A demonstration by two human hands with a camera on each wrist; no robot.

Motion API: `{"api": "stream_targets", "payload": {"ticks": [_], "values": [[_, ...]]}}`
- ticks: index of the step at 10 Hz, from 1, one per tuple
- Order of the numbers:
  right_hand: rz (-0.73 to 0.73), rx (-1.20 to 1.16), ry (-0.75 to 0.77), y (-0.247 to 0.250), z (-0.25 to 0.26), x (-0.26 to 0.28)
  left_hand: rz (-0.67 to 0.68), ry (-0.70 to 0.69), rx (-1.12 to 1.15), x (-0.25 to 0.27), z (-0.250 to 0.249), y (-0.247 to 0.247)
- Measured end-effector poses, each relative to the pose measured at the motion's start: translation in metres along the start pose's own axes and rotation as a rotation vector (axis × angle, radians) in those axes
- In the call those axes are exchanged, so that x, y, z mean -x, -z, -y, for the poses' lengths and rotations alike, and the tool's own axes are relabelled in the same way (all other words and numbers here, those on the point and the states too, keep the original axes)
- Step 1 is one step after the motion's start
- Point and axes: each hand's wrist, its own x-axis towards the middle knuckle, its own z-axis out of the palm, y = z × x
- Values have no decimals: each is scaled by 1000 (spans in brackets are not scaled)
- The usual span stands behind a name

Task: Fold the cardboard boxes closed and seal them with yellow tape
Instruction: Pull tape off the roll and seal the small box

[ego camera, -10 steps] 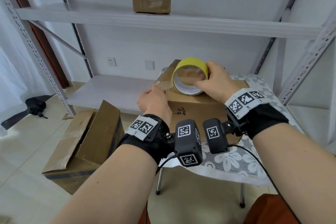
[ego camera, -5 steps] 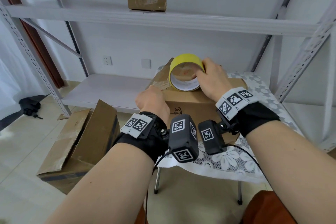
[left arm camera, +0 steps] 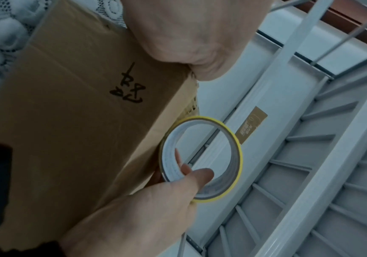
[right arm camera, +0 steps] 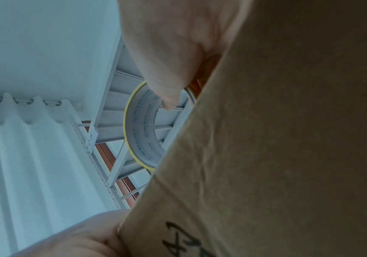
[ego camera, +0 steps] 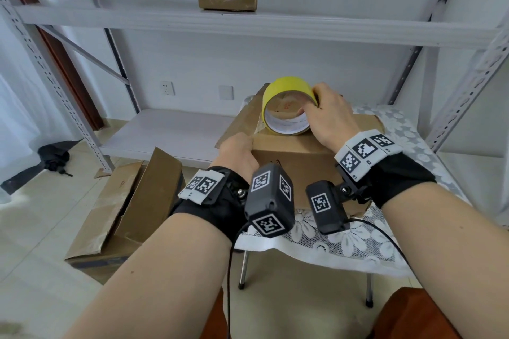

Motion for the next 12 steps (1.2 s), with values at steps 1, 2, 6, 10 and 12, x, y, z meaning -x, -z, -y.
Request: {"api": "stream_targets", "payload": {"ticks": [1,2,6,10,12], "values": [[-4,-20,-18,0,0,-1,24,-2,28,6,0,2],[0,-58,-20,-1,0,-2,43,8,36,32,5,6],[59,-133,-51,0,0,-4,-66,-371,-146,26,-15,4],[136,-66,-36,-5,1,0,201,-332,-319,25,-14,-6],[89,-88,-70,-7,2,-1,137,-417,-441,20,-8,-10]]}}
